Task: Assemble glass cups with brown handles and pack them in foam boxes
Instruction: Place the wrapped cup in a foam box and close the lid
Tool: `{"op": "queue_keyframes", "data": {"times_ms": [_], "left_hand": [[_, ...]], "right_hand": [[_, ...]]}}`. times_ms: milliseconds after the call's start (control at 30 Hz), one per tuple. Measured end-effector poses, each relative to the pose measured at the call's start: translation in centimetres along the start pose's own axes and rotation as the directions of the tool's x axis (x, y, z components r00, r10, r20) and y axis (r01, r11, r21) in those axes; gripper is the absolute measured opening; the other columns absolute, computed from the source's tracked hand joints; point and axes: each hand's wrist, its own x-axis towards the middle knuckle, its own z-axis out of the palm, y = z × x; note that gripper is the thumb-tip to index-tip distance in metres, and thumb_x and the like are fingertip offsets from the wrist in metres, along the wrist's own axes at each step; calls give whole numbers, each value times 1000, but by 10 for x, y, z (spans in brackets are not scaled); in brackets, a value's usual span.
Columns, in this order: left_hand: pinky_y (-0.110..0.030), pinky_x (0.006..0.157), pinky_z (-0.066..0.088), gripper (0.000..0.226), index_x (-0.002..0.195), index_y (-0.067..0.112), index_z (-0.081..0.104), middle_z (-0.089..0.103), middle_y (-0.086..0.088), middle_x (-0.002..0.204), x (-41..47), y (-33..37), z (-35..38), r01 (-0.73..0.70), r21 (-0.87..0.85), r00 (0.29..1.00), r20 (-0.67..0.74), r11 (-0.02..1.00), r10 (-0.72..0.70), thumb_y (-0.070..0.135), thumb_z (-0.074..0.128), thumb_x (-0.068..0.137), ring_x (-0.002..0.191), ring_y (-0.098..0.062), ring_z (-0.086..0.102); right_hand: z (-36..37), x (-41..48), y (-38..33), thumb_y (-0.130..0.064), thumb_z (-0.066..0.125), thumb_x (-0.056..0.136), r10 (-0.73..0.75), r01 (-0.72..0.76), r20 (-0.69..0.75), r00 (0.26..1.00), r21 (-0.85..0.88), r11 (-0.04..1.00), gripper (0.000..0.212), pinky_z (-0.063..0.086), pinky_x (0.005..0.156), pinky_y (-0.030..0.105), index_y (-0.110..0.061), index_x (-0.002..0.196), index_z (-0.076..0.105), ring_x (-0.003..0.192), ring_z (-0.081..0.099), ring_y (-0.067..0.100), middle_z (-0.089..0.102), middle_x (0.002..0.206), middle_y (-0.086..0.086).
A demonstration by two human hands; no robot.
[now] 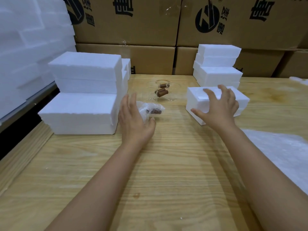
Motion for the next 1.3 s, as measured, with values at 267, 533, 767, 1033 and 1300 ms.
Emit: {"op": "queue_keyframes", "data": {"times_ms": [267, 533, 767, 1033, 1300], "left_hand": [[-22, 110, 30, 52, 137, 4, 40, 47, -13, 138, -10, 13, 4, -514, -142, 853, 24, 846, 522, 10, 56, 88, 127, -20, 45], [-24, 44, 49, 51, 127, 42, 40, 67, 7, 108, -12, 17, -14, 90, -720, 990, 142, 688, 20, 58, 48, 80, 70, -12, 68], [-21, 48, 41, 15, 85, 21, 72, 58, 4, 62, -5, -9, -36, 317, -554, 877, 479, 770, -16, 28, 65, 75, 55, -8, 53], [-12, 64, 41, 14, 78, 30, 70, 66, 20, 70, -2, -26, -39, 218, -330, 836, 549, 919, -1, 25, 57, 72, 68, 1, 56], [-26, 75, 41, 41, 90, 15, 58, 53, 9, 87, -2, -13, -29, -85, -89, 995, 42, 992, 89, 51, 37, 89, 83, -8, 48]], "right_hand": [[-1, -23, -23, -37, 64, 85, -225, 210, -103, 969, -134, 968, 46, 6, 112, 48, -11, 122, 58, 121, 45, 28, 56, 117, 11], [-22, -101, -84, -34, 57, 79, -629, 581, -417, 657, -252, 774, 26, 44, 75, 39, -9, 73, 60, 62, 53, 28, 54, 66, 7], [-18, -135, -97, -44, 69, 71, -753, 767, -265, 602, -70, 638, 37, 34, 49, 31, -9, 68, 58, 52, 48, 24, 52, 59, 5], [-12, -140, -98, -48, 65, 79, -720, 722, -68, 691, 130, 680, 39, 44, 48, 31, -9, 74, 67, 58, 56, 23, 59, 63, 4], [-28, -54, -101, -24, 50, 95, -216, 169, 24, 976, 543, 823, 23, 44, 78, 30, -17, 113, 63, 90, 51, 12, 53, 104, -6]]}}
